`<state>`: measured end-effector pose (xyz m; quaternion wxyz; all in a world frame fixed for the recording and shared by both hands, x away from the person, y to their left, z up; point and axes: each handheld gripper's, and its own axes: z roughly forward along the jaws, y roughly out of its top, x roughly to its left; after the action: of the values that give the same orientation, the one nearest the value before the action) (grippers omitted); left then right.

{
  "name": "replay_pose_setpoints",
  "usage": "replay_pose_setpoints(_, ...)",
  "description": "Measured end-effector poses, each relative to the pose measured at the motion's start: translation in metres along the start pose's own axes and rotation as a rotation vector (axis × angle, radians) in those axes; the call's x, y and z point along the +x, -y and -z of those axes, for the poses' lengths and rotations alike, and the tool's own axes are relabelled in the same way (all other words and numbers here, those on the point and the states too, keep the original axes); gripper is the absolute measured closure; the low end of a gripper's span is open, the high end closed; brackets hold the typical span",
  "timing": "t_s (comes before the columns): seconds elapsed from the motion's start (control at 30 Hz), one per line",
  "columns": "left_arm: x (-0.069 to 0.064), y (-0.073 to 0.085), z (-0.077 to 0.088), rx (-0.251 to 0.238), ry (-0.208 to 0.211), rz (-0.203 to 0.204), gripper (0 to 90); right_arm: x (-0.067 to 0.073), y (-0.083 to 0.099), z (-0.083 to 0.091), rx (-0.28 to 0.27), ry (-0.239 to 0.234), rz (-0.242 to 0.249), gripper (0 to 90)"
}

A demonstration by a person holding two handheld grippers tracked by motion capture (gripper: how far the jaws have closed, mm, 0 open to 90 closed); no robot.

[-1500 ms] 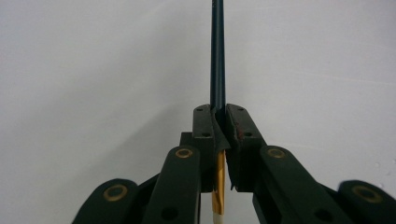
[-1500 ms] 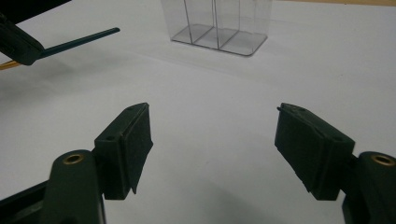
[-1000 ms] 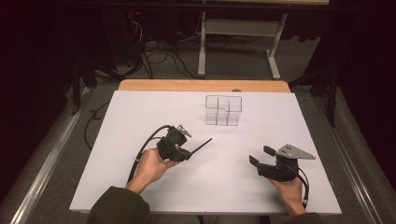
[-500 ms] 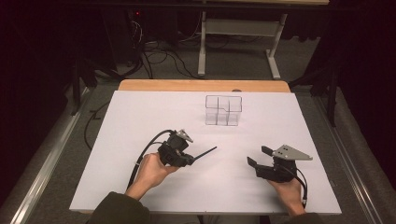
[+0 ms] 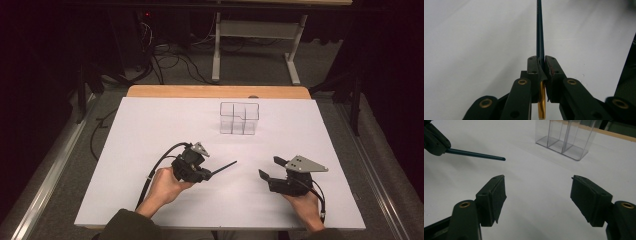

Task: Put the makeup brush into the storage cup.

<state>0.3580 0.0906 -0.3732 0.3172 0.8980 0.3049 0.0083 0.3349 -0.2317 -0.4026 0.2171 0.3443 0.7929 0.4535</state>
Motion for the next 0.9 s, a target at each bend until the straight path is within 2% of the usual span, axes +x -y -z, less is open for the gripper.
replay_pose_setpoints(0.43,-0.007,-0.001,-0.003,0.002,0.005,-0.022,83.4,0.012,-0.008,-0.010,-0.007,-0.040,0.043,32.5)
replay_pose_setpoints(0.73,-0.011,-0.007,-0.008,0.008,0.010,-0.044,83.4,0.023,-0.013,-0.021,0.016,-0.076,0.088,33.3)
replay_pose_setpoints(0.9,-0.013,-0.009,-0.008,0.006,0.010,-0.052,83.3,0.027,-0.015,-0.025,0.021,-0.093,0.091,33.5)
